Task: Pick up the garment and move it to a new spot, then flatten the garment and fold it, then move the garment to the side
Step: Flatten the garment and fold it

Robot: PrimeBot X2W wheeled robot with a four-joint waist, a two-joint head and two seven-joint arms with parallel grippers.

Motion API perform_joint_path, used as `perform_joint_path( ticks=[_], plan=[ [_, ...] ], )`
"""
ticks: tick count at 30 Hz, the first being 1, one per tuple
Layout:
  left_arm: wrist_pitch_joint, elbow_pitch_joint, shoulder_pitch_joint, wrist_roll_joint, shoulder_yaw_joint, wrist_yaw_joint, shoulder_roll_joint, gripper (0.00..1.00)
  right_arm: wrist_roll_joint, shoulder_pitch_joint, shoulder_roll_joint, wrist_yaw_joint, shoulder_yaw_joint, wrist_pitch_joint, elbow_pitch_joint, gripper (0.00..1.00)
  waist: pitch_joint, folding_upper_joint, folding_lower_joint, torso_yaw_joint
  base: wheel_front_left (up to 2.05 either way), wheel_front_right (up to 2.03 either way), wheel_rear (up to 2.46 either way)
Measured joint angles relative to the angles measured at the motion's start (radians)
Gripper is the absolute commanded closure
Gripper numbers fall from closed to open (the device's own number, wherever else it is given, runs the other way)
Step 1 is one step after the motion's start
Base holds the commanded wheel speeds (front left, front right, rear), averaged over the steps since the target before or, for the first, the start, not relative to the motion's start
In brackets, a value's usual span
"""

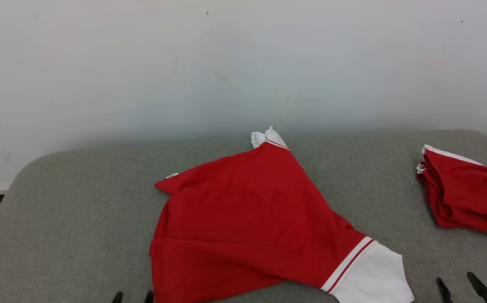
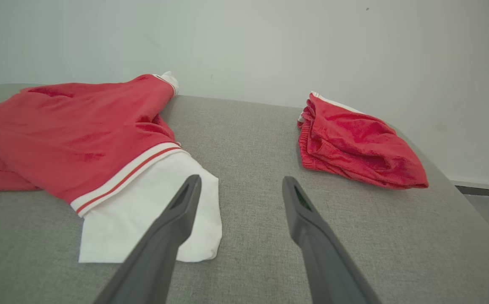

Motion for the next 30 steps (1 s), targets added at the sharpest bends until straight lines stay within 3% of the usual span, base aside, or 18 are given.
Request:
perform_joint_path(
  ticks=[3, 10, 19, 30],
  plan=[
    [0.062, 0.028, -0.028, -0.020, -0.028, 0.000, 0.009, 0.00, 0.010, -0.026, -0.015, 0.000, 0.016, 0.070, 0.043, 0.00, 0.016, 0.0000, 0.0000, -0.002, 0.00, 0.00, 0.00],
    [0.081, 0.101, -0.078, -0.085, -0.083, 0.000, 0.063, 0.00, 0.067, -0.109, -0.001, 0.000, 0.120, 0.126, 0.193, 0.00, 0.056, 0.0000, 0.0000, -0.007, 0.00, 0.00, 0.00],
    [0.063, 0.158, -0.139, -0.165, -0.148, -0.003, 0.107, 0.00, 0.129, -0.217, 0.020, 0.000, 0.236, 0.076, 0.352, 0.00, 0.082, 0.0000, 0.0000, 0.005, 0.00, 0.00, 0.00],
    [0.066, 0.222, -0.202, -0.194, -0.206, -0.003, 0.129, 0.00, 0.182, -0.308, 0.023, 0.000, 0.339, 0.014, 0.454, 0.00, 0.111, 0.0000, 0.0000, 0.013, 0.00, 0.00, 0.00]
  ],
)
